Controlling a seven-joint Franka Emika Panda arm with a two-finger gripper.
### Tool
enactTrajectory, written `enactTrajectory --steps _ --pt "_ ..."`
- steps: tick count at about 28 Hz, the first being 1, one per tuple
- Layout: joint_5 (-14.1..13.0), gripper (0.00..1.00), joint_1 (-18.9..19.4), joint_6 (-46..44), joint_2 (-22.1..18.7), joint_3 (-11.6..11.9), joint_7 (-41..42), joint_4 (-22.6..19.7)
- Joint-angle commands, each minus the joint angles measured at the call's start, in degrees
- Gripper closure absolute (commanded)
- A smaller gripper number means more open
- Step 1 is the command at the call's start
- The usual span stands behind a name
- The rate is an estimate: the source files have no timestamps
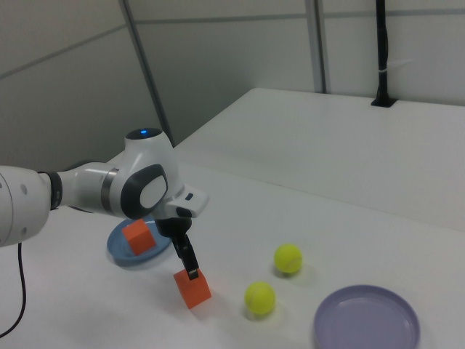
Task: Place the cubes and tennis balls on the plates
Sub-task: 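Move the gripper to the second orange cube and grasp it, then carry the second cube to the blue plate and open the gripper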
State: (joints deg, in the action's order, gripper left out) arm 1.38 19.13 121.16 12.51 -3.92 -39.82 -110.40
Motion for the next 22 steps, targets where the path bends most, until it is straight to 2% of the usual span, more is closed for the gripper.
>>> enactTrajectory --steps 1,14,16,17,18,19,20,22 --pt "-1.1 0.00 0.0 2.9 -0.3 0.2 1.0 -2.8" --pt "-1.0 0.00 0.0 4.5 3.2 0.2 1.9 -2.6" --pt "-1.0 0.15 0.1 4.6 3.2 0.2 2.3 -2.6" --pt "-1.0 0.31 0.0 4.6 3.2 0.2 2.4 -2.5" --pt "-1.0 0.75 0.0 5.3 3.1 0.2 2.5 -2.5" --pt "-1.0 0.94 0.0 6.0 3.1 0.2 2.5 -2.5" --pt "-1.0 1.00 0.0 6.5 3.1 0.1 2.5 -2.5" --pt "-1.0 1.00 0.0 6.8 2.7 0.1 2.6 -2.4"
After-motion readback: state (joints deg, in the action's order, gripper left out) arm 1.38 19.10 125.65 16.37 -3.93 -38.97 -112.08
